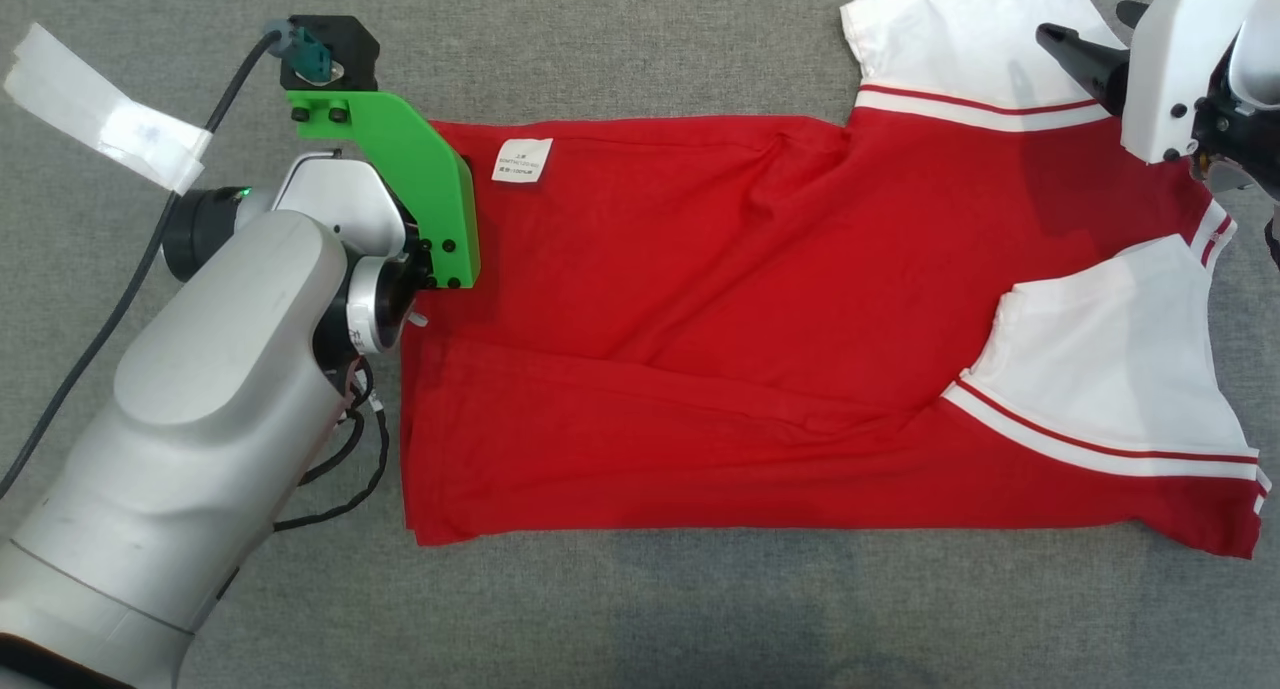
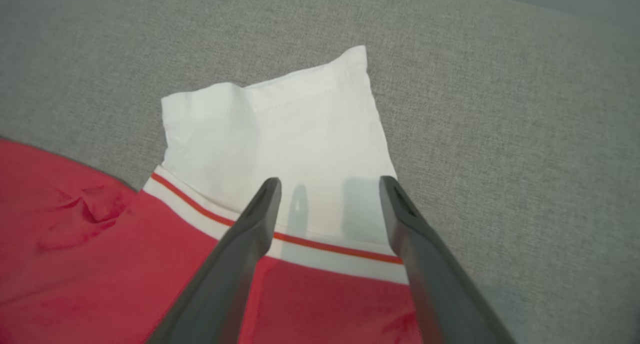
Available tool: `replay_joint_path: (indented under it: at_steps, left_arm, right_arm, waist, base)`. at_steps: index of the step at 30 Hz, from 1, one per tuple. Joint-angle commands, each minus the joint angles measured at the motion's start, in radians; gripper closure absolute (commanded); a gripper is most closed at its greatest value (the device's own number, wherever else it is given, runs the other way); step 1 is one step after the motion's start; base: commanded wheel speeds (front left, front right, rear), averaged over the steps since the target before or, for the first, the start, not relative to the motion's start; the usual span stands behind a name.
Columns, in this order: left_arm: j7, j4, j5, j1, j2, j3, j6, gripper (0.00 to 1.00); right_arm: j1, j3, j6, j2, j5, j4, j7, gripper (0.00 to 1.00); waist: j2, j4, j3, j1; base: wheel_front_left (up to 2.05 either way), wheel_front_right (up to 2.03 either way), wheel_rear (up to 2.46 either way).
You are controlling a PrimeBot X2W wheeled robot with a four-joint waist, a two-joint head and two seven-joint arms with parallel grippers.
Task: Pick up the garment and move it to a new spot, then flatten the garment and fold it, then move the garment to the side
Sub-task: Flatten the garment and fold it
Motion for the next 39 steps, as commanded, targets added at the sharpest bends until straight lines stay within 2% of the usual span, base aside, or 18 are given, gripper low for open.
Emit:
replay_joint_path:
  at_steps: [1,3,4,5,6,7,11,12,13,14,24,31,33,36,37,39]
  left_arm:
    - [0.006,0.020,-0.013,0.011,-0.009,-0.012,-0.005,0.00]
    - [0.004,0.039,-0.018,0.010,-0.019,-0.013,-0.015,0.04]
    - [0.005,0.047,-0.020,0.008,-0.025,-0.016,-0.018,0.41]
    - [0.005,0.056,-0.020,0.005,-0.030,-0.019,-0.023,0.55]
    - [0.006,0.064,-0.016,0.002,-0.034,-0.024,-0.026,0.63]
    - [0.008,0.072,-0.015,0.004,-0.039,-0.029,-0.030,0.68]
    - [0.008,0.098,-0.021,0.012,-0.052,-0.040,-0.043,0.76]
    - [0.007,0.102,-0.023,0.012,-0.055,-0.040,-0.045,0.84]
    - [0.008,0.105,-0.024,0.011,-0.057,-0.042,-0.046,0.97]
    - [0.009,0.108,-0.024,0.011,-0.060,-0.045,-0.048,1.00]
    - [0.000,0.123,-0.031,0.017,-0.101,-0.061,-0.069,1.00]
    - [-0.033,0.101,-0.040,0.001,-0.129,-0.051,-0.094,1.00]
    - [-0.040,0.096,-0.037,-0.001,-0.132,-0.051,-0.097,1.00]
    - [-0.047,0.089,-0.038,-0.001,-0.131,-0.050,-0.101,1.00]
    - [-0.050,0.086,-0.039,-0.001,-0.131,-0.048,-0.102,1.00]
    - [-0.055,0.081,-0.039,-0.003,-0.130,-0.045,-0.103,1.00]
  right_arm:
    - [-0.008,-0.001,0.000,-0.010,0.006,0.010,-0.012,0.00]
    - [-0.016,0.003,0.000,-0.012,0.000,0.027,-0.016,0.00]
    - [-0.022,0.007,0.000,-0.013,-0.004,0.035,-0.015,0.00]
    - [-0.027,0.011,0.000,-0.015,-0.010,0.042,-0.017,0.00]
    - [-0.030,0.015,0.000,-0.017,-0.014,0.049,-0.020,0.00]
    - [-0.034,0.018,0.000,-0.016,-0.018,0.059,-0.023,0.00]
    - [-0.057,0.020,0.000,0.002,-0.038,0.099,-0.052,0.00]
    - [-0.065,0.020,0.000,0.004,-0.045,0.109,-0.058,0.00]
    - [-0.071,0.022,0.000,0.005,-0.051,0.119,-0.064,0.00]
    - [-0.078,0.024,0.000,0.006,-0.059,0.130,-0.070,0.00]
    - [-0.115,0.010,0.000,-0.009,-0.119,0.229,-0.171,0.00]
    - [-0.134,-0.017,0.000,0.009,-0.119,0.289,-0.214,0.00]
    - [-0.143,-0.018,0.000,0.016,-0.117,0.301,-0.230,0.04]
    - [-0.149,-0.013,0.000,0.023,-0.119,0.316,-0.254,0.22]
    - [-0.151,-0.012,0.000,0.023,-0.120,0.324,-0.262,0.38]
    - [-0.165,-0.005,0.000,0.019,-0.127,0.324,-0.297,0.53]
  waist:
    - [0.0000,0.012,-0.013,-0.0001]
    - [0.0000,0.016,-0.016,-0.0001]
    - [0.0000,0.018,-0.017,-0.0001]
    - [0.0000,0.020,-0.017,-0.0001]
    - [0.0000,0.021,-0.017,-0.0001]
    - [0.0000,0.022,-0.020,-0.0001]
    - [0.0000,0.025,-0.024,-0.0001]
    - [0.0000,0.025,-0.022,-0.0001]
    - [0.0000,0.026,-0.019,-0.0001]
    - [0.0000,0.027,-0.016,-0.0001]
    - [0.0000,0.054,0.003,-0.0001]
    - [0.0000,0.090,0.042,-0.0001]
    - [0.0000,0.099,0.051,-0.0001]
    - [0.0000,0.107,0.059,-0.0001]
    - [0.0000,0.109,0.060,-0.0001]
    - [0.0000,0.111,0.063,-0.0001]
  base:
    - [0.00,0.00,0.00]
    - [0.00,0.00,0.00]
    - [0.00,0.00,0.00]
    - [0.00,0.00,0.00]
    - [0.00,0.00,0.00]
    - [0.00,0.00,0.00]
    - [0.00,0.00,0.00]
    - [0.00,0.00,0.00]
    - [0.00,0.00,0.00]
    - [0.00,0.00,0.00]
    - [0.00,0.00,0.00]
    - [0.00,0.00,0.00]
    - [0.00,0.00,0.00]
    - [0.00,0.00,0.00]
    - [0.00,0.00,0.00]
    - [0.00,0.00,0.00]
